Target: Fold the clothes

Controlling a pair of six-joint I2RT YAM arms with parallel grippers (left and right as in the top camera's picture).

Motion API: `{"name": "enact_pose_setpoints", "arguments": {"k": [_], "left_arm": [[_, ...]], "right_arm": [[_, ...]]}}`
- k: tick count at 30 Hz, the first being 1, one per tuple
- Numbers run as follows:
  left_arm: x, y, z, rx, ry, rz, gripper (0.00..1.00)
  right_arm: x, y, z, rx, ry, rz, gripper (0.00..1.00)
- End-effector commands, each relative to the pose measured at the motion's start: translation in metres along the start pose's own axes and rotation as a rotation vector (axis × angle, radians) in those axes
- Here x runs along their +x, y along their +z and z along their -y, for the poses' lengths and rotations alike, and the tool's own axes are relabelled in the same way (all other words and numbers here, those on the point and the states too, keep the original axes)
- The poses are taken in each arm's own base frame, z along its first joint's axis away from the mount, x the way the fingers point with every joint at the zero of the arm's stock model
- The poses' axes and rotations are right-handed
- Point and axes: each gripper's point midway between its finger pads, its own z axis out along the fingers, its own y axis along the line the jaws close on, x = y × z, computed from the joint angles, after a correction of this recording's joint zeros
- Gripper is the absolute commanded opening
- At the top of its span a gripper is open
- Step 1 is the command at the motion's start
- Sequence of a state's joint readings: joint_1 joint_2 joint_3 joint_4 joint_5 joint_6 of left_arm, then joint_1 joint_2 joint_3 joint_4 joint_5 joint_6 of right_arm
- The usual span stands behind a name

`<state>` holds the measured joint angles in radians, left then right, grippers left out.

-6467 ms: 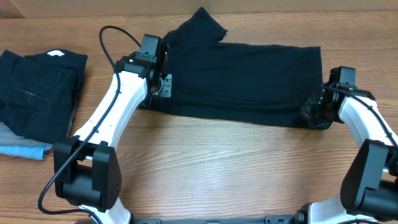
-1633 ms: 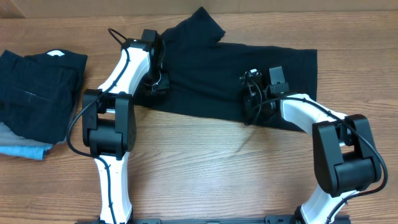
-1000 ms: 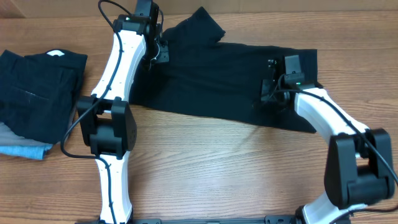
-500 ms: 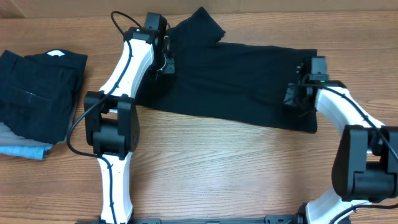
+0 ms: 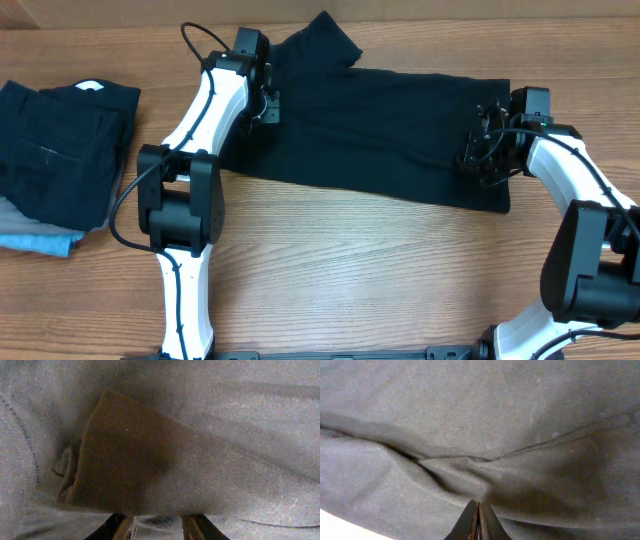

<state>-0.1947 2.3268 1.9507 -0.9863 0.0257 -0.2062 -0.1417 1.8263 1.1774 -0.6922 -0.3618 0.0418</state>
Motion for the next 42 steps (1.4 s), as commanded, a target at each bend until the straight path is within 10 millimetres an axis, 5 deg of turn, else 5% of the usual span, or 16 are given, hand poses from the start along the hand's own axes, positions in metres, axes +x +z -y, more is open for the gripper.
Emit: {"name": "enact_pose_setpoints", "arguments": {"k": [1, 7, 9, 14, 18, 21, 24, 27, 28, 31, 36, 42], "left_arm": [[0.001, 0.002, -0.001, -0.008, 0.019, -0.004, 0.35], [0.001, 0.002, -0.001, -0.008, 0.019, -0.004, 0.36], [0.001, 0.002, -0.001, -0.008, 0.019, -0.004, 0.37], [0.0, 0.002, -0.004, -0.022, 0.02, 0.003, 0.38], [-0.005, 0.002, -0.006, -0.035, 0.021, 0.021, 0.36], [-0.018, -0.016, -0.006, -0.048, 0.027, 0.064, 0.36], [-0.027, -0.057, -0.015, -0.105, -0.052, 0.097, 0.4], [-0.013, -0.069, -0.031, -0.085, -0.167, 0.032, 0.53], [-0.005, -0.06, -0.045, -0.098, -0.197, -0.005, 0.53], [0.018, -0.036, -0.066, -0.122, -0.247, -0.094, 0.5], [0.058, 0.002, -0.074, -0.149, -0.259, -0.202, 0.49], [0.09, 0.003, -0.08, -0.191, -0.307, -0.311, 0.47]], "right_arm": [[0.009, 0.001, -0.006, -0.038, -0.026, 0.002, 0.04], [0.015, 0.025, 0.017, 0.029, -0.038, 0.063, 0.04], [0.011, 0.02, 0.056, 0.231, 0.031, 0.095, 0.04], [-0.008, 0.011, 0.074, 0.274, 0.052, 0.176, 0.04], [-0.02, -0.008, 0.111, 0.39, 0.197, 0.258, 0.04], [-0.037, -0.026, 0.105, 0.385, 0.204, 0.279, 0.11], [-0.044, -0.051, 0.077, 0.302, 0.2, 0.245, 0.21], [-0.043, -0.064, 0.043, 0.15, 0.182, 0.233, 0.75], [-0.038, -0.062, 0.041, 0.135, 0.188, 0.209, 0.82], [-0.024, -0.06, 0.042, 0.143, 0.206, 0.156, 0.85], [-0.018, -0.058, 0.043, 0.148, 0.214, 0.135, 0.88], [-0.013, -0.057, 0.045, 0.159, 0.218, 0.113, 0.89]]}}
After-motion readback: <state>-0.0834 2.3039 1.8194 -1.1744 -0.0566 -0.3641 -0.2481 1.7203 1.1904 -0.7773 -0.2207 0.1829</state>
